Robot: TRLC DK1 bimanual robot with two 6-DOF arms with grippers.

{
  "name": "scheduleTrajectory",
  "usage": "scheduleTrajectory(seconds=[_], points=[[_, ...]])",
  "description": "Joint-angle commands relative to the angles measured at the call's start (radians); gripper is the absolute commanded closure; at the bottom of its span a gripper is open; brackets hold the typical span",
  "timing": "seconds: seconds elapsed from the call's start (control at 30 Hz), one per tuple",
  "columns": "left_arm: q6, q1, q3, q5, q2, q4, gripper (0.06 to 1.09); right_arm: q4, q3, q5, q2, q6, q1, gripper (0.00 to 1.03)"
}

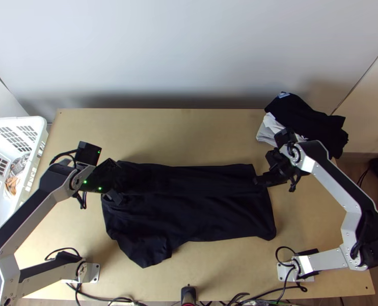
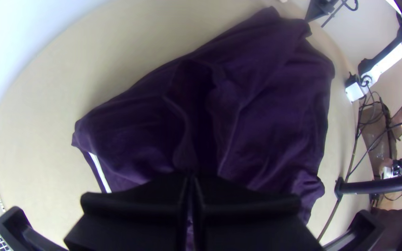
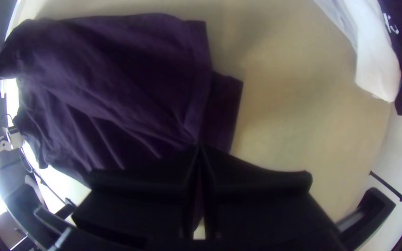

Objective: Fold the t-shirt

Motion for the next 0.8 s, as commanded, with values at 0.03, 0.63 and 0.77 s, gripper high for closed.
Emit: scheduleTrajectory(seconds=[0.03, 0.63, 0.77], points=[[0.0, -0.02, -0.048, -0.016, -0.003, 0.015, 1.05, 0.105, -0.07, 0.002, 0.061, 0.009, 0.0, 1.0], [0.105, -0.005, -0.232, -0.162, 0.24, 0.041, 0.28, 0.153, -0.07, 0.033, 0.11, 0.012, -0.02, 0.99], [0.155, 0.022, -0.205, -0.162, 0.218, -0.01, 0.1, 0.133, -0.048, 0.033, 0.05, 0.009, -0.022, 0.97]])
